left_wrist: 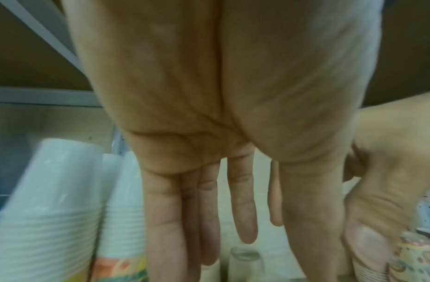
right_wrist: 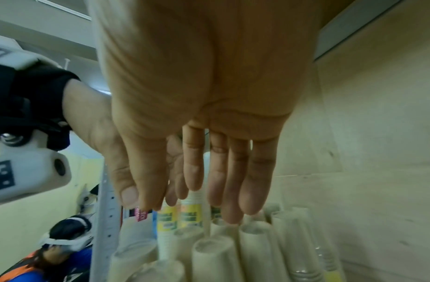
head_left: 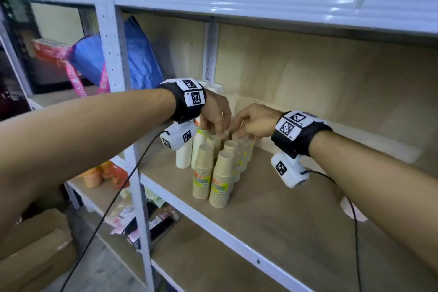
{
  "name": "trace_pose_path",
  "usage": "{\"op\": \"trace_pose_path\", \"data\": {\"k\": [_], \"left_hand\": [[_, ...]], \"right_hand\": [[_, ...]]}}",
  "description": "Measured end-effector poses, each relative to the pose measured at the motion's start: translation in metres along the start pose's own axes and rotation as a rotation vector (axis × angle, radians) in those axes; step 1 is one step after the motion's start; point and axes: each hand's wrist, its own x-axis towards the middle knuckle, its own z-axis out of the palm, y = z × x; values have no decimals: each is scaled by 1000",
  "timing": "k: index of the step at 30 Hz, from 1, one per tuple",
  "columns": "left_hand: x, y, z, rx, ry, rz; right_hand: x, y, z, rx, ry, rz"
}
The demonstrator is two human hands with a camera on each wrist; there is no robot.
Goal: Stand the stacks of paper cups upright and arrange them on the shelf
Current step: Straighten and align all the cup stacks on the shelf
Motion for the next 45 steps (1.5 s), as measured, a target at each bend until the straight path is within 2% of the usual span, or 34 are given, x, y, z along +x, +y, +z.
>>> {"op": "trace_pose_path", "data": {"k": [3, 7, 27, 36, 42, 45], "left_hand": [[-13, -18, 14, -40, -23, -13], [-17, -23, 33, -78, -12, -11], [-16, -35, 62, -154, -18, 1], [-15, -5, 48, -89, -62, 44], [0, 27, 31, -50, -40, 117], [9, 45, 20, -59, -8, 153]], "right_hand": [[0, -19, 18, -37, -98, -28], [-1, -24, 30, -70, -147, -35], [-4, -19, 60, -126, -161, -27], [-9, -11, 41, -128, -212, 41], [-21, 13, 8, -144, -147, 127], [-29, 30, -12, -143, -68, 187]]}}
